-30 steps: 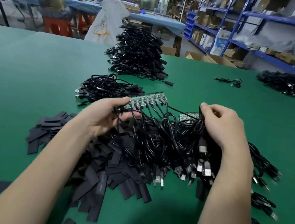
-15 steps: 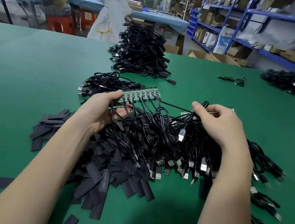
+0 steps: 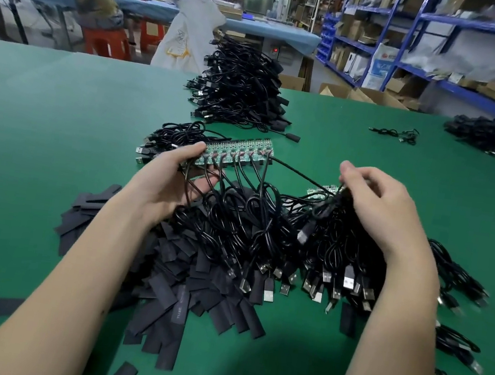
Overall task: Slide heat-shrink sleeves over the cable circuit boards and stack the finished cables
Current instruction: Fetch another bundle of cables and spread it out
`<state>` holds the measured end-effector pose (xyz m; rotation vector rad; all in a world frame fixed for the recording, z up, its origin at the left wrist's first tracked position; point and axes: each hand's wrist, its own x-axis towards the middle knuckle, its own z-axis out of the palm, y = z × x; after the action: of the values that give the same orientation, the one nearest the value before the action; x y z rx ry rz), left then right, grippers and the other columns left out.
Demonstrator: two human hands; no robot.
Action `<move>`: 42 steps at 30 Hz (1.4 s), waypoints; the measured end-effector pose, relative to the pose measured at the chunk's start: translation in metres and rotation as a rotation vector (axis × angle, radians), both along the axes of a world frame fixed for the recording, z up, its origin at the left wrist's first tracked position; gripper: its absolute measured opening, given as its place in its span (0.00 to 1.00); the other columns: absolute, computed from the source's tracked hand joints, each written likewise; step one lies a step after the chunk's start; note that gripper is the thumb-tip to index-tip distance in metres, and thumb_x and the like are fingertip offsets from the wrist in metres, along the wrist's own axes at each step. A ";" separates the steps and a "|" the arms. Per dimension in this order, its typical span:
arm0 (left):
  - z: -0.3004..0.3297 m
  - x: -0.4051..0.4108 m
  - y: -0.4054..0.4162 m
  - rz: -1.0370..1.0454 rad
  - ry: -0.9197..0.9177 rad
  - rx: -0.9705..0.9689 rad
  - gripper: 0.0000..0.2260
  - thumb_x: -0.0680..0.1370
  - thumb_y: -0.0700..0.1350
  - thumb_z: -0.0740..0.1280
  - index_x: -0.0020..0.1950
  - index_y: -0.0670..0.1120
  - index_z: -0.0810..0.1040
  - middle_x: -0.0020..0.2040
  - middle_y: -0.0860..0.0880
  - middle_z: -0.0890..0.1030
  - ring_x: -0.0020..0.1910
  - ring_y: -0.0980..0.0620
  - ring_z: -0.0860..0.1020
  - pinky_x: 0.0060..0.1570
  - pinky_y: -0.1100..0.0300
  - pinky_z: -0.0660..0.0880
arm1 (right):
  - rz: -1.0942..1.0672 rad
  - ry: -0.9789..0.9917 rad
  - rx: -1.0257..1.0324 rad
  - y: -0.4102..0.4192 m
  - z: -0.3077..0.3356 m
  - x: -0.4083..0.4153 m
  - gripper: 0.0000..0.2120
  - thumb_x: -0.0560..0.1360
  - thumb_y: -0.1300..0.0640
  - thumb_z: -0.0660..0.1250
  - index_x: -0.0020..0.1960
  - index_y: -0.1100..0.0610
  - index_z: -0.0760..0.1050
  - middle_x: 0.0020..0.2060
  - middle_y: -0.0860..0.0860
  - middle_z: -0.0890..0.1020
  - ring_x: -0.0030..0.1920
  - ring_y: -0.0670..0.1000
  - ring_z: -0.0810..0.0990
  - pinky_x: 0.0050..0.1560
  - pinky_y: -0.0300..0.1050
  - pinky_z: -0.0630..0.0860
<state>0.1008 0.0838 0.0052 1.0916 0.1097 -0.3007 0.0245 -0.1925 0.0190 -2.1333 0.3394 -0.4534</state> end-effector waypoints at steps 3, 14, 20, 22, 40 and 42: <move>0.002 -0.006 -0.018 -0.057 0.035 -0.040 0.05 0.83 0.47 0.65 0.54 0.46 0.73 0.41 0.44 0.85 0.35 0.48 0.85 0.28 0.61 0.80 | 0.072 -0.048 -0.012 0.006 0.004 -0.001 0.15 0.79 0.35 0.60 0.48 0.39 0.83 0.46 0.36 0.84 0.49 0.31 0.77 0.46 0.33 0.67; 0.007 -0.009 -0.031 0.087 0.042 -0.138 0.02 0.84 0.41 0.62 0.52 0.45 0.72 0.39 0.41 0.85 0.28 0.52 0.83 0.25 0.64 0.77 | 0.047 0.271 -0.165 0.003 0.000 0.003 0.38 0.70 0.37 0.76 0.74 0.51 0.68 0.67 0.48 0.75 0.65 0.52 0.75 0.58 0.48 0.70; 0.019 -0.007 -0.020 0.126 0.042 -0.207 0.03 0.83 0.37 0.61 0.51 0.44 0.70 0.39 0.41 0.83 0.25 0.52 0.81 0.21 0.66 0.73 | 0.006 0.202 -0.158 -0.003 -0.002 0.002 0.20 0.71 0.52 0.77 0.59 0.48 0.75 0.58 0.46 0.79 0.55 0.50 0.78 0.50 0.43 0.72; 0.021 -0.006 -0.016 0.142 0.020 -0.215 0.03 0.83 0.37 0.61 0.51 0.44 0.70 0.37 0.42 0.83 0.26 0.53 0.81 0.22 0.66 0.74 | 0.017 0.182 -0.138 -0.005 -0.002 0.000 0.20 0.71 0.53 0.77 0.61 0.47 0.76 0.58 0.45 0.80 0.56 0.51 0.79 0.53 0.47 0.74; 0.001 0.010 0.004 0.357 0.022 -0.191 0.05 0.87 0.41 0.55 0.61 0.43 0.68 0.34 0.44 0.84 0.28 0.54 0.83 0.28 0.65 0.78 | -0.116 -0.016 -0.072 -0.012 0.002 -0.011 0.02 0.71 0.55 0.69 0.43 0.51 0.80 0.35 0.41 0.81 0.38 0.43 0.77 0.36 0.37 0.69; -0.001 0.013 0.014 0.345 0.034 -0.191 0.05 0.86 0.42 0.56 0.62 0.44 0.67 0.32 0.45 0.84 0.30 0.54 0.84 0.31 0.64 0.80 | -0.076 0.031 -0.063 -0.011 0.006 -0.013 0.04 0.72 0.52 0.71 0.46 0.48 0.80 0.42 0.40 0.82 0.46 0.42 0.80 0.42 0.39 0.71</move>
<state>0.1139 0.0980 0.0038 0.8601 0.2905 -0.0186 0.0119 -0.2039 0.0254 -2.1963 0.4300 -0.4803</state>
